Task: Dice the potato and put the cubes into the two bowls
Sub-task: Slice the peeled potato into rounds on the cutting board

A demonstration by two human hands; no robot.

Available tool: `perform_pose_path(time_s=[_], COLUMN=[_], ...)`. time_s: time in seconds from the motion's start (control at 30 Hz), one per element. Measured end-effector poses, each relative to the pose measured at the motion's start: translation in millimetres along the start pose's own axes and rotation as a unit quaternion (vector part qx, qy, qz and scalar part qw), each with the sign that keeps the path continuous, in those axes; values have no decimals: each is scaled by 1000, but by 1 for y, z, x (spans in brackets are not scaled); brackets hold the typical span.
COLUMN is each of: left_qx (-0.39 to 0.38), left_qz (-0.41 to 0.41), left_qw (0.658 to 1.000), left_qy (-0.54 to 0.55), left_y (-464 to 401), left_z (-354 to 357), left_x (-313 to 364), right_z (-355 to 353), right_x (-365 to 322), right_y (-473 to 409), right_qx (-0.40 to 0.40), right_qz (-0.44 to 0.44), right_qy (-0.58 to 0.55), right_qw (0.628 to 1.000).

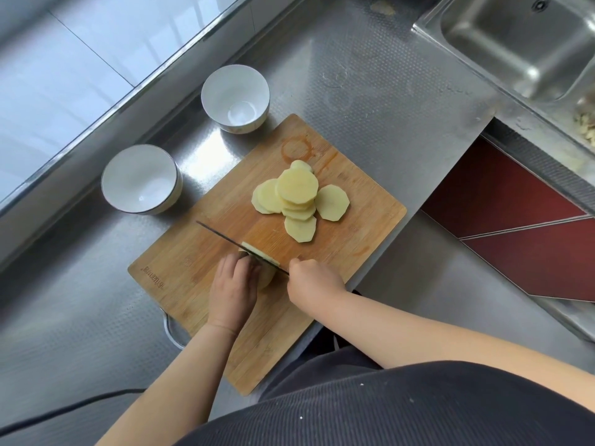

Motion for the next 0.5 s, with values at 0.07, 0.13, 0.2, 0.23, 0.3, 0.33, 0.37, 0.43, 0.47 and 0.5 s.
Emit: perform_pose_path(time_s=[0.07,0.13,0.2,0.23,0.3,0.33,0.37,0.43,0.47,0.5], left_qx=[6,11,13,14,12,8,2,-8,-9,-6], left_qz=[8,9,9,6,0,-6,-16,-33,-32,-24], left_qw=[1000,1000,1000,1000,1000,1000,1000,999,999,999], left_qy=[1,-2,-4,-5,-8,-12,-15,-19,-22,-28], left_y=[-2,-2,-3,-2,-1,-1,0,0,0,0], left_z=[-1,-1,-1,0,1,1,2,3,2,1], left_x=[2,2,3,3,4,4,5,4,4,6], right_z=[6,9,9,8,6,4,1,-7,-12,-18], right_x=[5,7,8,8,9,10,11,14,17,20], right_y=[-5,-8,-9,-9,-7,-6,-4,-3,-3,-4], right_qx=[-14,-19,-16,-10,9,25,46,90,109,125], right_qz=[19,25,25,21,7,-4,-19,-41,-44,-41], right_qy=[3,3,0,-1,4,11,20,27,20,9], right_qw=[1000,1000,1000,1000,1000,1000,999,995,993,991])
Point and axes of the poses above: each hand's wrist, its own y-axis away from the middle knuckle, its own z-axis out of the palm, x = y × z, the point moved 7 cm from there along -y, towards the middle knuckle, and after that the axes turned 13 degrees about z, right-handed, at the moved point
